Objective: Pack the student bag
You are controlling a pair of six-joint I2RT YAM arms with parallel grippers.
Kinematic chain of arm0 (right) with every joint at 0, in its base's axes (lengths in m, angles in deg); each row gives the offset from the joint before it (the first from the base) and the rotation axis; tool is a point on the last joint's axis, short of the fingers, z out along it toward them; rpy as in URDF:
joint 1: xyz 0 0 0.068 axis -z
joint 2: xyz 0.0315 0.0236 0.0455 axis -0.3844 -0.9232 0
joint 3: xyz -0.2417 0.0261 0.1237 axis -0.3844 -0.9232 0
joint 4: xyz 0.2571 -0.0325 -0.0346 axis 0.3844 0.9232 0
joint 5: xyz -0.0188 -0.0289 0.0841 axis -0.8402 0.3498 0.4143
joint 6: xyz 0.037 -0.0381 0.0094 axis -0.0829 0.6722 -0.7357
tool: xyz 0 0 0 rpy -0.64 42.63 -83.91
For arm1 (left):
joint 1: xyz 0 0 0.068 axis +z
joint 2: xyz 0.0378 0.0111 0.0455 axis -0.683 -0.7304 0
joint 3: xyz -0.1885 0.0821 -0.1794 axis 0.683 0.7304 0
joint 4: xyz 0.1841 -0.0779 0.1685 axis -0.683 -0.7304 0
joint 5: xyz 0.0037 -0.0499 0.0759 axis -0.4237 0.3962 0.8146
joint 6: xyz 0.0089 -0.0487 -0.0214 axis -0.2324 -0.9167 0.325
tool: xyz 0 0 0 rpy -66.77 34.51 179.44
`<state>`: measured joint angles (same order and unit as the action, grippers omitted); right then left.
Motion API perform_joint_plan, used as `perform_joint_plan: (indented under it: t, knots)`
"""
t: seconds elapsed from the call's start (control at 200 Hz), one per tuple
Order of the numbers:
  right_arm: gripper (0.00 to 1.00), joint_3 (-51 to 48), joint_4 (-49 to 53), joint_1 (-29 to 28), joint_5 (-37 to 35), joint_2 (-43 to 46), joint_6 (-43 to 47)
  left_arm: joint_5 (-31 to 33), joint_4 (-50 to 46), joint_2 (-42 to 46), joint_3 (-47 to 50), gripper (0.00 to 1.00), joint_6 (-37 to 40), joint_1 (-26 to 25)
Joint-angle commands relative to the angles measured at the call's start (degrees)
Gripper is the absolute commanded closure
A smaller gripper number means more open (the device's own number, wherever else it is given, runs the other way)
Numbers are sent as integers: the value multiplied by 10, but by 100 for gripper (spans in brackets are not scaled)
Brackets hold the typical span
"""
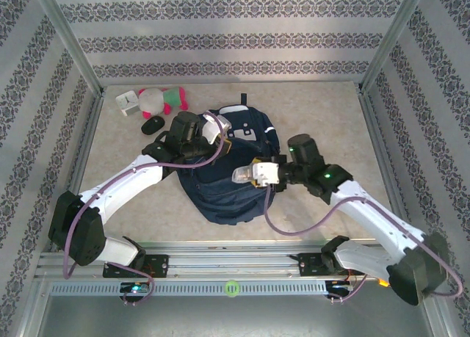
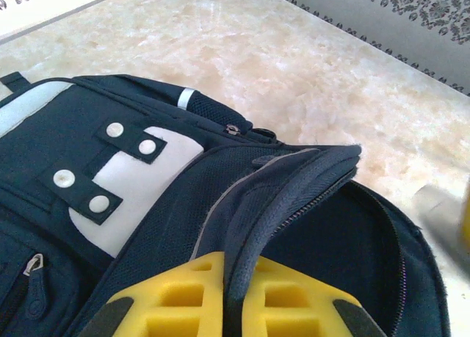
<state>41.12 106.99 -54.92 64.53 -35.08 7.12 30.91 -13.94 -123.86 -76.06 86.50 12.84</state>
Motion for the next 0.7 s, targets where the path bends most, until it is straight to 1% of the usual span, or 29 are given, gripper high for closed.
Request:
perform_joint_plan:
  t: [0.0, 0.09, 0.245, 0.31, 0.375, 0.48, 0.555, 0.615, 0.65, 0.695]
  knots:
    - [65, 21, -53, -27, -52, -40, 99, -26, 61, 14, -22, 100, -14, 9]
    - [64, 38, -80, -41, -71, -76, 125, -30, 59, 14, -23, 100, -11, 9]
    - [64, 64, -124, -44, -74, -124, 129, -36, 55, 17, -21, 100, -8, 8]
    - [63, 71, -136, -44, -92, -141, 128, -40, 55, 18, -20, 100, -7, 8]
    - [61, 72, -150, -44, -107, -154, 129, -44, 54, 19, -19, 100, -7, 9]
    - [59, 80, -139, -42, -141, -177, 131, -44, 57, 23, -18, 100, -7, 9]
    - [56, 81, -130, -37, -150, -183, 118, -43, 58, 25, -16, 100, -3, 9]
    - [51, 80, -132, -30, -151, -182, 106, -42, 58, 25, -15, 100, -1, 9]
    - [47, 80, -133, -28, -151, -180, 97, -41, 58, 25, -15, 100, -1, 11]
    - [44, 80, -134, -25, -153, -178, 86, -41, 59, 24, -15, 100, -2, 10]
